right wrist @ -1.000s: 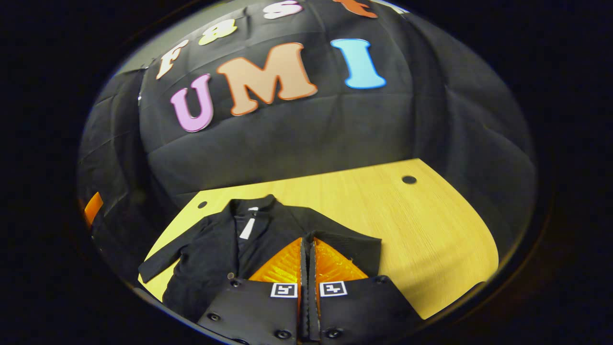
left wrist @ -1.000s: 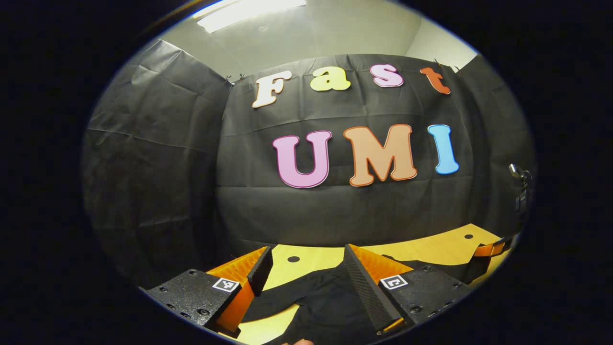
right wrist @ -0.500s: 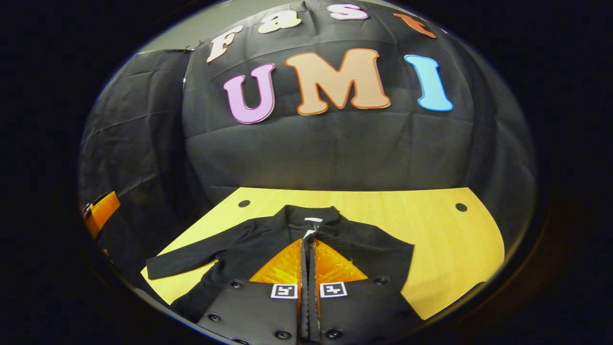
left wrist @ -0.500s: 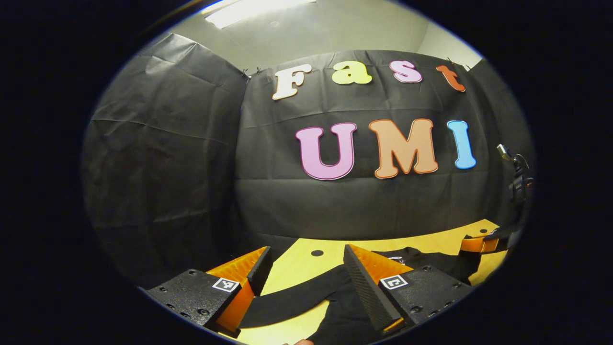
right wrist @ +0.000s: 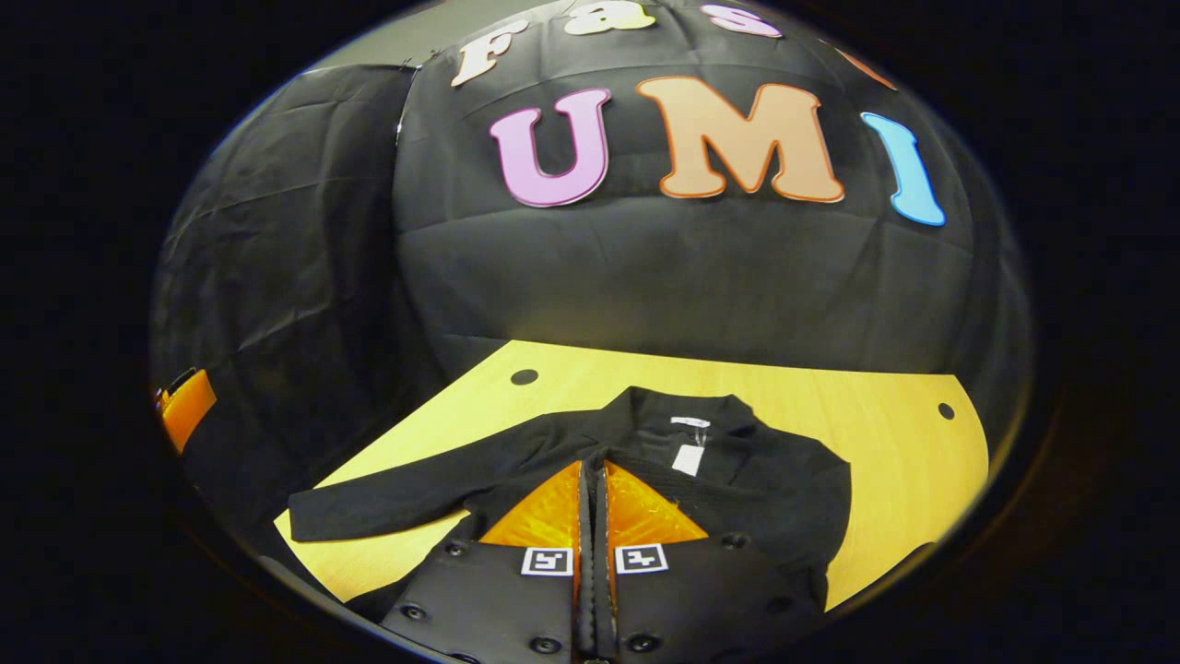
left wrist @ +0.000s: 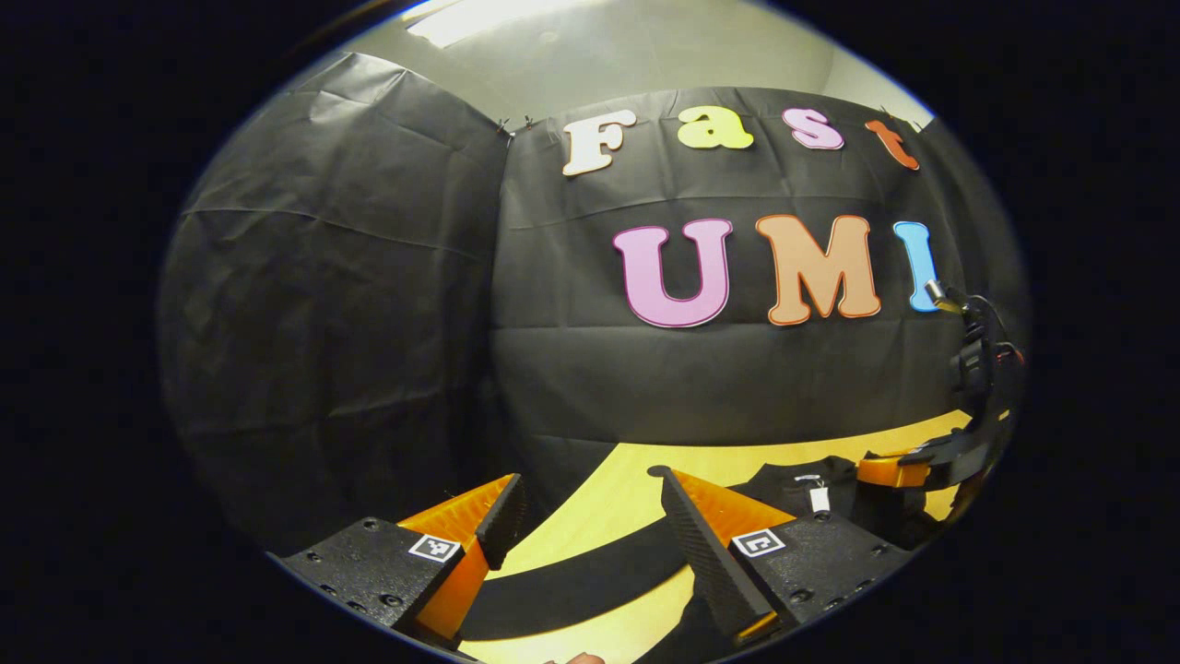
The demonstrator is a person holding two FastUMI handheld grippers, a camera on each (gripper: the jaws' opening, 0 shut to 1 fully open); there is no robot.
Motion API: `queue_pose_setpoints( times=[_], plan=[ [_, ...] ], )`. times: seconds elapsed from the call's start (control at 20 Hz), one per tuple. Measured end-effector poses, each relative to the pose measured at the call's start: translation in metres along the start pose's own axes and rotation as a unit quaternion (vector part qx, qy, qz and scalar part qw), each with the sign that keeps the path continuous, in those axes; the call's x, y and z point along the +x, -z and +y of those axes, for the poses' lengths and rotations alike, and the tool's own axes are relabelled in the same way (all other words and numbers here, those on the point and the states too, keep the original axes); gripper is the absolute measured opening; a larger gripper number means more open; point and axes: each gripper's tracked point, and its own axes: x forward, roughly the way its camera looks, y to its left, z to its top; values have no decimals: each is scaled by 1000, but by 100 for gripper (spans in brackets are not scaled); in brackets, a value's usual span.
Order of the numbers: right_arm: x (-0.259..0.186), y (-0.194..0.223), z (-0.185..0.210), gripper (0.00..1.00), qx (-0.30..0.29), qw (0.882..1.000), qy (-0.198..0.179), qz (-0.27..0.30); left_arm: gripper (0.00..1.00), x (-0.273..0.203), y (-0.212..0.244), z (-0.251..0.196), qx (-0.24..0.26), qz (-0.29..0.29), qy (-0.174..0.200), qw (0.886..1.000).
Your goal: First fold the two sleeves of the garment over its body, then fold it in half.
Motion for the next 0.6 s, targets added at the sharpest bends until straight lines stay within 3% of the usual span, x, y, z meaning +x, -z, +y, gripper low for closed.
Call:
queue_pose_setpoints(
  times=[0.05,0.1,0.2,0.25,0.35,0.4,0.5,0.55,0.6],
  plan=[
    [10,2,7,2,-5,1000,0,5,96,0,3,6,1,3,-3,1000],
    [19,5,15,2,-10,1000,0,8,91,0,8,11,2,7,-4,1000],
    [39,8,26,6,-19,1000,3,15,96,1,19,22,3,17,-11,1000],
    [46,8,31,3,-21,1000,4,17,96,3,25,27,2,24,-14,1000],
    [48,6,52,7,-12,999,-20,22,96,5,38,40,0,38,-21,999],
    [55,1,57,38,-9,1000,-21,14,91,6,46,46,-1,46,-27,999],
    [51,-16,58,99,-19,1000,-8,-21,96,8,65,62,-1,65,-39,997],
    [50,-23,59,99,-26,999,-6,-34,91,10,75,69,-2,76,-46,996],
    [46,-27,60,98,-32,999,-5,-43,96,12,85,77,-4,87,-53,995]
  ],
)
